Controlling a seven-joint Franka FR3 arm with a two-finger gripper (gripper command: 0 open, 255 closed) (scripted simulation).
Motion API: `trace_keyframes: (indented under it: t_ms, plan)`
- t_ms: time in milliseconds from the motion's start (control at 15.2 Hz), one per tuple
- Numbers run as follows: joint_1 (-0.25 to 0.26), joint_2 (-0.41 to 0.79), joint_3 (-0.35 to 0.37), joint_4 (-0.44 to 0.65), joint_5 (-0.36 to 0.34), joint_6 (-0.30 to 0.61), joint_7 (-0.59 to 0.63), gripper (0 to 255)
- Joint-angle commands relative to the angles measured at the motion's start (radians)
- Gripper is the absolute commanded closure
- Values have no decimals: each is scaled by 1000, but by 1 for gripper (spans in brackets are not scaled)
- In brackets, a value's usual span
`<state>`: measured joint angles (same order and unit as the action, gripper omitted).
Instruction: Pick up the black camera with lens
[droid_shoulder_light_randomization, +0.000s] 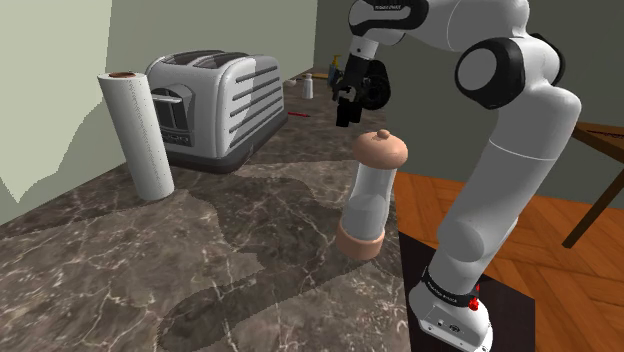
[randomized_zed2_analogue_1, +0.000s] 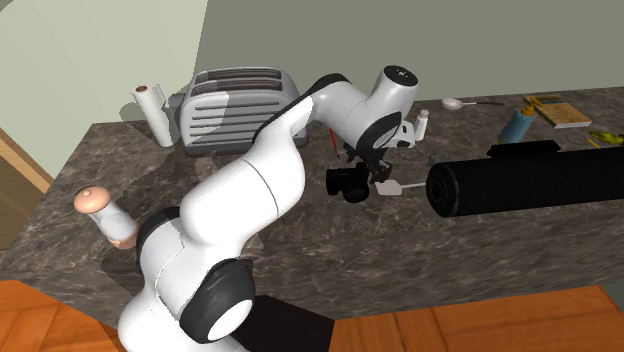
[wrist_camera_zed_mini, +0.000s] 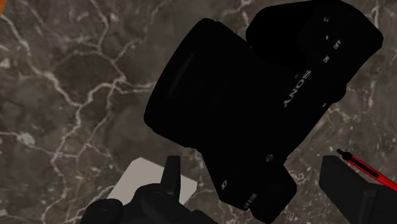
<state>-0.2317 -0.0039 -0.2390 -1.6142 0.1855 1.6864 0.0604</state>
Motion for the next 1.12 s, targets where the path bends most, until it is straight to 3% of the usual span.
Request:
trace_keyframes:
  t_ms: [0,594,1056]
  plan:
    - [0,0,0,-5,0,5,-1,255]
    - [0,-1,1,-6,0,6,0,255]
    - [-3,28,-4,123,6,-96,11,255]
